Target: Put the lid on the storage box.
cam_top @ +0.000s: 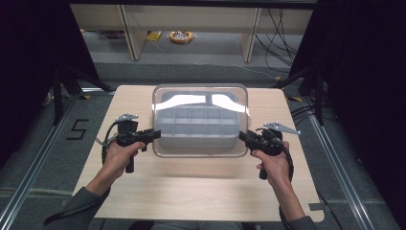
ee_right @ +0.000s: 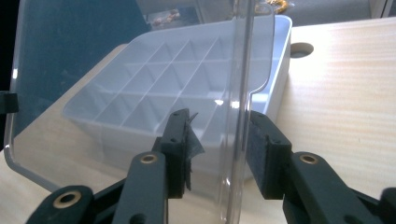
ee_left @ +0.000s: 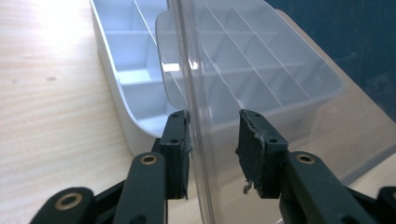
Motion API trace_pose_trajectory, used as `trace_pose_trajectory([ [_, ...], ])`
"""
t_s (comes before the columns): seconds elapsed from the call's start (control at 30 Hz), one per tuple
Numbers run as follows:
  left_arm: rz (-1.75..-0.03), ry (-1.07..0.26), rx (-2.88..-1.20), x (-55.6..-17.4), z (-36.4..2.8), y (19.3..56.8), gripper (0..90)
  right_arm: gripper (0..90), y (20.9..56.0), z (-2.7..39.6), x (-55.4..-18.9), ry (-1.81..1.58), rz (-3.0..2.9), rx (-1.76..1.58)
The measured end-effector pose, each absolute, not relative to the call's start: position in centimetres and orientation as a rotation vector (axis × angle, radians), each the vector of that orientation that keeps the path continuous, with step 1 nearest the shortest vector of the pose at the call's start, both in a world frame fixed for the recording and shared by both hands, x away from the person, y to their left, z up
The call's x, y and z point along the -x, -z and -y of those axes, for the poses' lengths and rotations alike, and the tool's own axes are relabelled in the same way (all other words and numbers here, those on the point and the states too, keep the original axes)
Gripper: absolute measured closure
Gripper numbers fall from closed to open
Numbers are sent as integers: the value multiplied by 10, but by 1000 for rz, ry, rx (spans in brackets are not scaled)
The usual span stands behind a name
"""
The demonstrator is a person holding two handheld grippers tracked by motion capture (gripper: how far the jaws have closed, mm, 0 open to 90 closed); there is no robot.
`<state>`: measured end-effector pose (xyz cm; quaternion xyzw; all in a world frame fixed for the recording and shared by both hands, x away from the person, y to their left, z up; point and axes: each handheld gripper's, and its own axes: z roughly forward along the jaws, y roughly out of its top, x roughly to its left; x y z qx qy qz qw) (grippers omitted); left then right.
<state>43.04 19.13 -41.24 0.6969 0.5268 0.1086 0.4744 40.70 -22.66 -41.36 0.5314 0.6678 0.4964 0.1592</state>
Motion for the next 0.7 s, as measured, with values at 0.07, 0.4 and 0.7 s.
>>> trace_pose_trajectory([
  [0.07,-1304,-272,-1701,-436,-192,410,634,630,412,225,-415,-1429,-1905,-1510],
  [0.4,-1338,-274,-1697,-457,-188,401,628,623,404,221,-436,-1394,-1886,-1550],
  [0.7,-1370,-271,-1663,-471,-186,392,624,616,398,220,-448,-1389,-1860,-1571],
])
